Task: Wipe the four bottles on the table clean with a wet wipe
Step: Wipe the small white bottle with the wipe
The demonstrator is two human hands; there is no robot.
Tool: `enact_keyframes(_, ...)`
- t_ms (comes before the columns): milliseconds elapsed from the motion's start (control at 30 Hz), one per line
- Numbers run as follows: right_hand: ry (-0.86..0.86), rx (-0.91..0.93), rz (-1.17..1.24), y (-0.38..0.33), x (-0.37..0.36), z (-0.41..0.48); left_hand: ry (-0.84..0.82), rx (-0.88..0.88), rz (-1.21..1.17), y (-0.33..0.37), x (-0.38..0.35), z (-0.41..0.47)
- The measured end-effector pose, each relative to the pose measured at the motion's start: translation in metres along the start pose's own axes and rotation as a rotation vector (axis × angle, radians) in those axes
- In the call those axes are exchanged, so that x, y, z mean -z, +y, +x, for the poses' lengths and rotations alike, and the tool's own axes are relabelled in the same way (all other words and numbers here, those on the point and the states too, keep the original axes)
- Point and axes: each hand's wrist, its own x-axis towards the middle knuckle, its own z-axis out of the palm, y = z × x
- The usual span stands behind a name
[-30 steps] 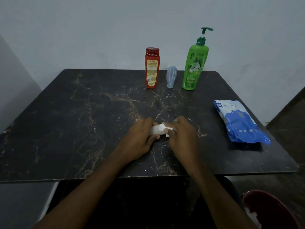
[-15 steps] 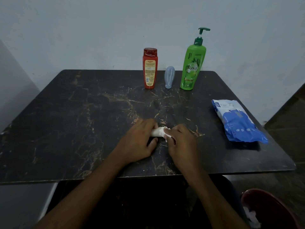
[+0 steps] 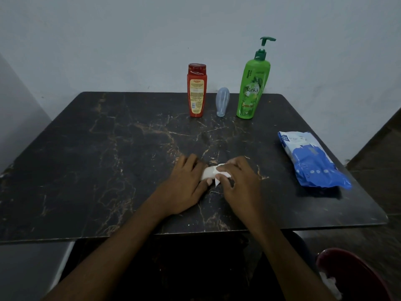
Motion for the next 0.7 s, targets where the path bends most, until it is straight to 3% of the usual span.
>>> enact_keyframes(333, -0.335, 0.012, -0.136, -0.005, 0.009, 0.041, 0.018, -0.023, 0.053, -0.001, -0.002, 0.002)
enact_keyframes(433, -0.258, 0.066, -0.204, -0.007, 0.008, 0.026, 0.023, -0.012, 0.021, -0.002, -0.003, 0.003)
enact_keyframes(600, -0.094, 0.064, -0.095, 0.0, -0.001, 0.003, 0.024, -0.013, 0.001, -0.002, -0.002, 0.003)
enact_keyframes(700, -0.115, 0.062, -0.135, 0.003, 0.001, 0.017, 0.052, -0.03, -0.013, 0.0, -0.001, 0.002)
